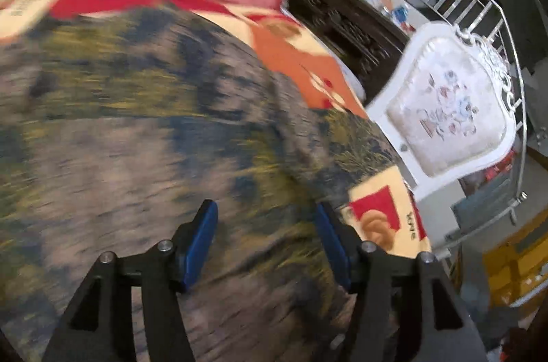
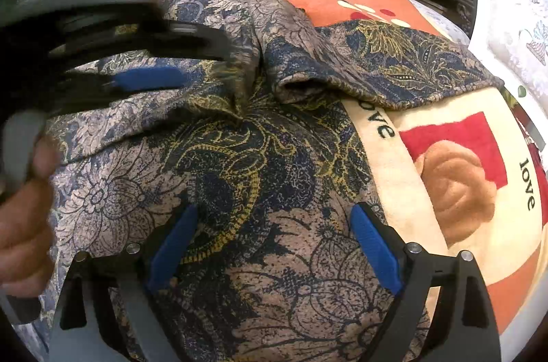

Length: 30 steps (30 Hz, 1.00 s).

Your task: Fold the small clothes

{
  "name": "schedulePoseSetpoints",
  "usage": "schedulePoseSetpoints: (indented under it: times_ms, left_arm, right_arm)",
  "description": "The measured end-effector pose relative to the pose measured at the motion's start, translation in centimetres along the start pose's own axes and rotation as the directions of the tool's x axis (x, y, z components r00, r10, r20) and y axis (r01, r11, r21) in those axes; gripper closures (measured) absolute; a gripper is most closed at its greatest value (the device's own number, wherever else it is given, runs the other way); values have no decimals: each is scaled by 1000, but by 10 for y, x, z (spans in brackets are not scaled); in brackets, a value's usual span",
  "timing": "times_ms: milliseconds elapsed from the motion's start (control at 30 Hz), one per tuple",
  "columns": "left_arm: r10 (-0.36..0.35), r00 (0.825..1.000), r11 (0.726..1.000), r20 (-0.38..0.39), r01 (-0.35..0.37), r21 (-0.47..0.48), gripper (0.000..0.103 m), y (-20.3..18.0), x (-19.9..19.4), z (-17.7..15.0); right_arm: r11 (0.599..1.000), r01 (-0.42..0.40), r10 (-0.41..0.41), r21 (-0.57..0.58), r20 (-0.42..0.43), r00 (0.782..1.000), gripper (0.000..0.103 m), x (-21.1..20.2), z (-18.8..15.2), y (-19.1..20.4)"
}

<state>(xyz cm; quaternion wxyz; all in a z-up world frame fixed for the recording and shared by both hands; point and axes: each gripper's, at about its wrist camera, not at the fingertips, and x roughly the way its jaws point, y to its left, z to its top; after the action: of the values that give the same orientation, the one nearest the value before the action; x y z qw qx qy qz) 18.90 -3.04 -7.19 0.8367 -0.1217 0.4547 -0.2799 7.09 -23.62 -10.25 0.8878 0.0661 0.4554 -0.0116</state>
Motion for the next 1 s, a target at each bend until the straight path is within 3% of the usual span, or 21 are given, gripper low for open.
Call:
schedulePoseSetpoints:
  times_ms: [67, 100, 133, 233, 300, 333, 367, 400, 433, 467, 500, 533, 567, 600, 667, 867, 933, 1000]
  left_arm:
    - [147, 985, 989, 94, -148, -5, 41, 18, -29, -11]
    - [222, 962, 975, 158, -222, -13, 41, 29, -48, -15]
    - [311, 922, 950, 229, -307, -52, 41, 46, -71, -17]
    - [434, 863, 898, 257, -391, -203, 46, 93, -98, -8]
    - [488, 848, 862, 207, -432, -264, 81, 120, -95, 5]
    - [491, 853, 855, 179, -431, -290, 81, 133, -91, 9]
    - [485, 861, 853, 154, -426, -303, 81, 141, -84, 11]
    - [486, 868, 842, 101, -434, -320, 85, 153, -72, 10]
    - [497, 865, 831, 67, -453, -322, 85, 158, -65, 8]
    - [499, 866, 828, 42, -462, -317, 85, 162, -57, 4]
    - [494, 868, 834, 47, -458, -308, 85, 164, -55, -2]
    - [493, 866, 843, 77, -454, -289, 85, 161, -57, -7]
    - [490, 867, 851, 89, -454, -264, 83, 158, -58, -12]
    - [484, 869, 859, 103, -450, -244, 81, 156, -59, -17]
    - [471, 873, 869, 129, -434, -237, 79, 154, -62, -26]
    - [504, 852, 855, 143, -469, -220, 78, 146, -58, -34]
    - [504, 852, 855, 141, -469, -223, 78, 147, -58, -34]
    - [498, 856, 857, 143, -460, -231, 78, 150, -59, -33]
  right_arm:
    - [1000, -20, 20, 17, -11, 1000, 0, -2, 4, -4]
    - [998, -39, 39, 47, 4, 999, 3, -9, 9, -10]
    - [996, -48, 46, 69, 37, 998, 10, -17, 15, -14]
    - [999, -37, 32, 20, 183, 983, 12, -44, 48, -8]
    - [986, -154, 164, -68, 201, 966, 12, -39, 69, 10]
    - [971, -208, 226, -117, 172, 959, 16, -30, 82, 23]
    - [967, -207, 229, -146, 160, 960, 25, -22, 89, 33]
    - [959, -217, 242, -180, 129, 962, 27, -7, 98, 45]
    - [948, -259, 276, -186, 75, 958, 28, 9, 103, 51]
    - [940, -290, 299, -181, 21, 954, 38, 25, 107, 52]
    - [949, -262, 262, -177, -27, 965, 46, 45, 108, 49]
    - [960, -218, 213, -177, -46, 976, 61, 56, 105, 42]
    - [969, -186, 181, -162, -44, 983, 86, 67, 106, 27]
    - [977, -193, 193, -92, -10, 981, 94, 69, 108, 2]
    - [965, -253, 251, 68, 37, 967, 93, 69, 111, -43]
    - [978, -210, 210, 6, 29, 977, 93, 61, 117, -49]
    - [991, -126, 124, 52, 46, 991, 91, 56, 115, -65]
    - [982, -37, 34, 183, 19, 999, 84, 56, 113, -105]
